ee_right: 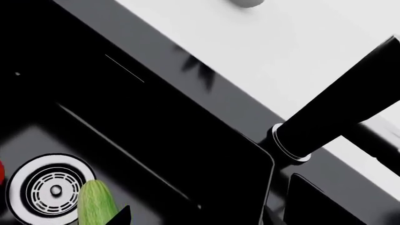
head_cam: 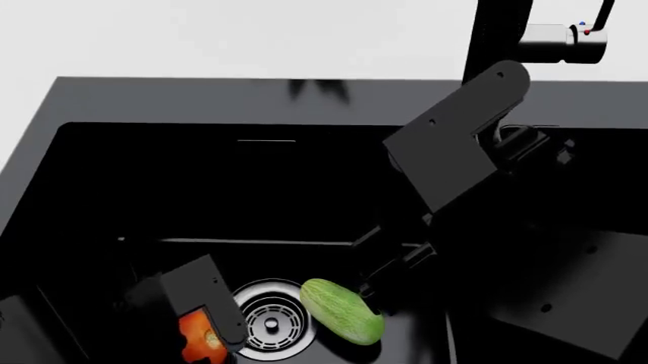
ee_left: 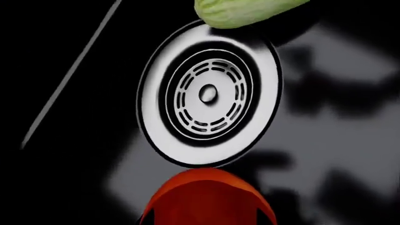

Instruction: Pick the vegetables from the sink and place them on the cutting board.

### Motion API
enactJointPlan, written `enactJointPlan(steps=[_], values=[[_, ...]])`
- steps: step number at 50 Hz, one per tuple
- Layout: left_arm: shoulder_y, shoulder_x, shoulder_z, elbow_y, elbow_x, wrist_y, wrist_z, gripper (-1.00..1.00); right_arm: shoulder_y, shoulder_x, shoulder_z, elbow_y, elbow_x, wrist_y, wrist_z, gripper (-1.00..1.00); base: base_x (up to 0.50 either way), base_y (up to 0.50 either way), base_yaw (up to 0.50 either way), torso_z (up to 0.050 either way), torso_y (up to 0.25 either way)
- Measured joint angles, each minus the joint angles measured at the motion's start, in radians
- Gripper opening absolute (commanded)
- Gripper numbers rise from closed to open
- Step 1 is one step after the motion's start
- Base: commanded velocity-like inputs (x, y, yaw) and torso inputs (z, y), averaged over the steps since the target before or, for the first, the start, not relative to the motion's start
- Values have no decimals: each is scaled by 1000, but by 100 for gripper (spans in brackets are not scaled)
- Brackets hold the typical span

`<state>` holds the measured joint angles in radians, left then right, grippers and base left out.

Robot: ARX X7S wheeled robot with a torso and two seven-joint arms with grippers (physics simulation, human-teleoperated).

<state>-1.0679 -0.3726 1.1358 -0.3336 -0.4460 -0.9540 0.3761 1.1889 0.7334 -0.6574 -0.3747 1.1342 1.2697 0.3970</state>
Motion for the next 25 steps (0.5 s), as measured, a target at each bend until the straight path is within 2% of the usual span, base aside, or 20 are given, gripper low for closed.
enactJointPlan(steps=[12,25], values=[[7,-47,-95,115,21,-8,-143,-100,32,-33,-21,57,19,53,19,100,0,0,0,0,0],[-10,-92,-169,308,22,-107,-284,-100,97,-111,-140,163,-40,67,-71,100,1,0,0,0,0]])
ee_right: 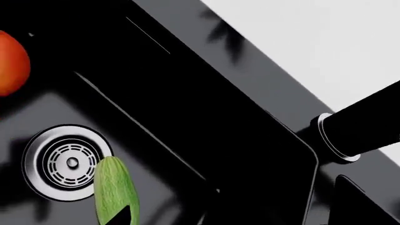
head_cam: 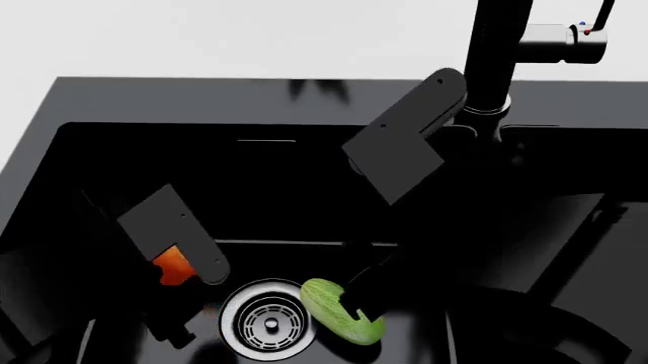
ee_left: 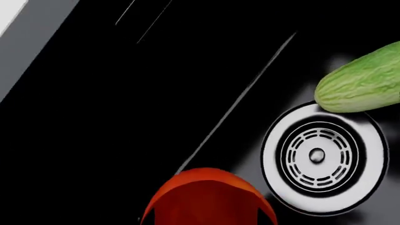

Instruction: Pick the vegetables from the sink and place them on the cutting board.

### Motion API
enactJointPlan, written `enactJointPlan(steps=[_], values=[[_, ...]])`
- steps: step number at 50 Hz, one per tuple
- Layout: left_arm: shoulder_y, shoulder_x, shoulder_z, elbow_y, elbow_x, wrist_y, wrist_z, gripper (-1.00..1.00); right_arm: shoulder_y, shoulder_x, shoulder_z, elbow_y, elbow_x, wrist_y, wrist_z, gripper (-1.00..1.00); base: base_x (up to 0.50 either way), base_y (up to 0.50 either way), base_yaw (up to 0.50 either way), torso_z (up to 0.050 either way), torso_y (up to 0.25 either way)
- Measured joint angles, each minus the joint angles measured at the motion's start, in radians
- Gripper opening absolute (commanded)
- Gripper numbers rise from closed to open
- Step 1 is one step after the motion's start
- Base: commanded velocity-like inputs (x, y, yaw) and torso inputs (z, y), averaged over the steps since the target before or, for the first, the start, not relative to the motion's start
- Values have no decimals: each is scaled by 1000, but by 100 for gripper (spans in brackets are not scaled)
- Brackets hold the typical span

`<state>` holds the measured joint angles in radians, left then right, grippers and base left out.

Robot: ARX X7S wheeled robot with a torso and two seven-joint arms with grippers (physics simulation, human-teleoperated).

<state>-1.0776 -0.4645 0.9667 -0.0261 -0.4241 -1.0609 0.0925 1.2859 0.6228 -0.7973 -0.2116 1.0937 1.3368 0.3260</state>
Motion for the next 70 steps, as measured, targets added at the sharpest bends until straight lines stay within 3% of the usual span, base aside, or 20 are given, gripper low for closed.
enactJointPlan(steps=[27,70], values=[[-19,-14,-92,124,-12,-46,-108,-100,25,-85,-166,111,-89,-76,-169,100,0,0,0,0,0],[0,-50,-146,212,-47,-58,-138,-100,74,-260,-417,513,-281,-193,-413,100,0,0,0,0,0]])
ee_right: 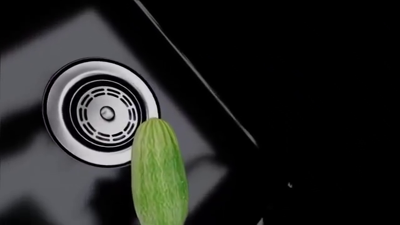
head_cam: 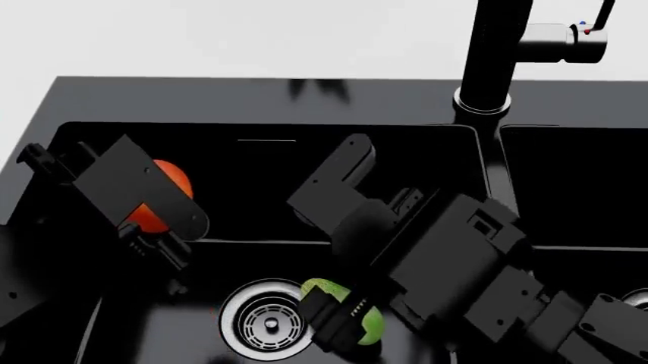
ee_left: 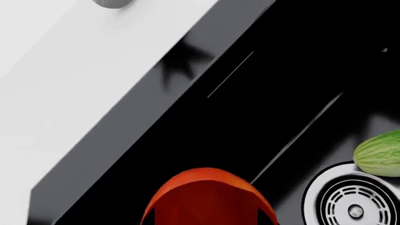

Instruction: Pick the vegetables from the sink and place them on the cutting board.

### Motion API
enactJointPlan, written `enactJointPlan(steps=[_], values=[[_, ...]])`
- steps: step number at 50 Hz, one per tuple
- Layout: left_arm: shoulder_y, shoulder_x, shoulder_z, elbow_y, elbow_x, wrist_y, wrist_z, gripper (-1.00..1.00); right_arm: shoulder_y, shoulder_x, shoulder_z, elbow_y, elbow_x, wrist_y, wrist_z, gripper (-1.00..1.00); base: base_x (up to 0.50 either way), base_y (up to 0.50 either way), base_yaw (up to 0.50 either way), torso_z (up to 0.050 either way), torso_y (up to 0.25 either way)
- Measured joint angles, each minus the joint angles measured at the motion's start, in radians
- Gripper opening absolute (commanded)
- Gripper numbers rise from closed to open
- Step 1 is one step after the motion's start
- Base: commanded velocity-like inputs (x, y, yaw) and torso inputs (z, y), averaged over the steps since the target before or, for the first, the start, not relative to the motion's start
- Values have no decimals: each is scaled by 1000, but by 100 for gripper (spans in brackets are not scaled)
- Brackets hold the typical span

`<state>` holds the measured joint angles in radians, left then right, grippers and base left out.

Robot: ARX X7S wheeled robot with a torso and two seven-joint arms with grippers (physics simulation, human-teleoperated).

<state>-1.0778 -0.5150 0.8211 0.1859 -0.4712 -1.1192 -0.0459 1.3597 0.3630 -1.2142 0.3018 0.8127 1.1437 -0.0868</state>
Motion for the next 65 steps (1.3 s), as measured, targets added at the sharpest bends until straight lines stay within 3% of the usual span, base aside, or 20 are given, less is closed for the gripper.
enactJointPlan(steps=[30,65], values=[[-1,-10,-1,18,-11,-11,-4,-100,-14,-131,-112,264,-97,-133,-141,100,0,0,0,0,0],[1,-11,5,13,-15,-8,-11,-100,-87,-211,-160,505,-157,-276,-222,100,0,0,0,0,0]])
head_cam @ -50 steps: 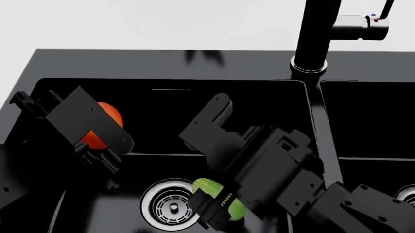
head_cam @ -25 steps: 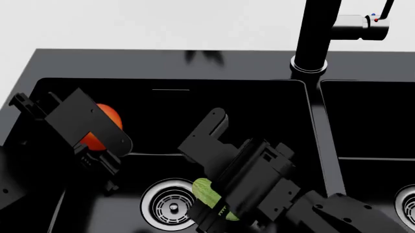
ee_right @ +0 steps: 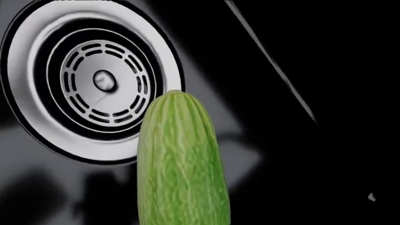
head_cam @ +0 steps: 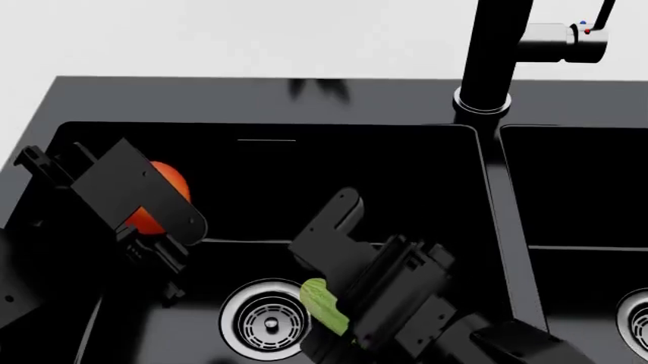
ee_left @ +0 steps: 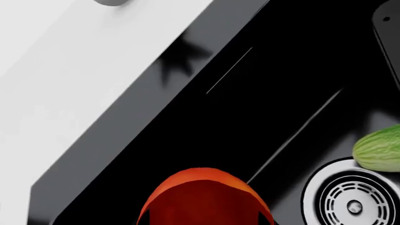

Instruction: Pick the vegetables from the sink and place them on the cutting board.

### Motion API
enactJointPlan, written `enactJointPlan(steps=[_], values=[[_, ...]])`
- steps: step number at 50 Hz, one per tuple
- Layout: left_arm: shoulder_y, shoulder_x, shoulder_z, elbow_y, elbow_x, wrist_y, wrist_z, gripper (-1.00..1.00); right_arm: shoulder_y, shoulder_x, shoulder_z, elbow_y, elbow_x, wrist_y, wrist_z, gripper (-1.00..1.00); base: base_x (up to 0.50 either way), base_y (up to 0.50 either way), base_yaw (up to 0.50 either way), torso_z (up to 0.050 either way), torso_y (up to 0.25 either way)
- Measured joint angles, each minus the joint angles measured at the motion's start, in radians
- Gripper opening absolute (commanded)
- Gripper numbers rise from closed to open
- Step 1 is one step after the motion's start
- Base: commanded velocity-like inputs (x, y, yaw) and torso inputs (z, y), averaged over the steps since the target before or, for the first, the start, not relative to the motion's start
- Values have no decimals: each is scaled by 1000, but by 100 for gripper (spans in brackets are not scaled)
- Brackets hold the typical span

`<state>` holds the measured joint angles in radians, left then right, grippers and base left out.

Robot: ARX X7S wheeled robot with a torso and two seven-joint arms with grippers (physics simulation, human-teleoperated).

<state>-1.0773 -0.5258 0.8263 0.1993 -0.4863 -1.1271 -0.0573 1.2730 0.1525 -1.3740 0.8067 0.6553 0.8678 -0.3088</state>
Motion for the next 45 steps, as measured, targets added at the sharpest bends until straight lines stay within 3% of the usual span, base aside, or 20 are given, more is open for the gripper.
enactJointPlan(steps=[20,21,32,40,45], values=[[3,1,7,-12,-1,9,-3,-100,-13,-75,-34,208,5,-100,-69,100,0,0,0,0,0],[3,1,7,-12,-1,9,-3,-100,-12,-79,-37,220,10,-104,-73,-100,0,0,3,0,0],[10,0,3,-12,-6,13,-9,-100,-4,-111,-56,296,30,-122,-92,-100,4,0,3,-2,-3],[17,-3,-6,-8,-5,34,-14,-100,-16,-50,-29,142,16,-56,-29,-100,0,0,0,0,0],[23,-7,-11,1,-5,46,-13,-100,-13,3,-13,19,30,6,20,-100,-2,0,1,0,250]])
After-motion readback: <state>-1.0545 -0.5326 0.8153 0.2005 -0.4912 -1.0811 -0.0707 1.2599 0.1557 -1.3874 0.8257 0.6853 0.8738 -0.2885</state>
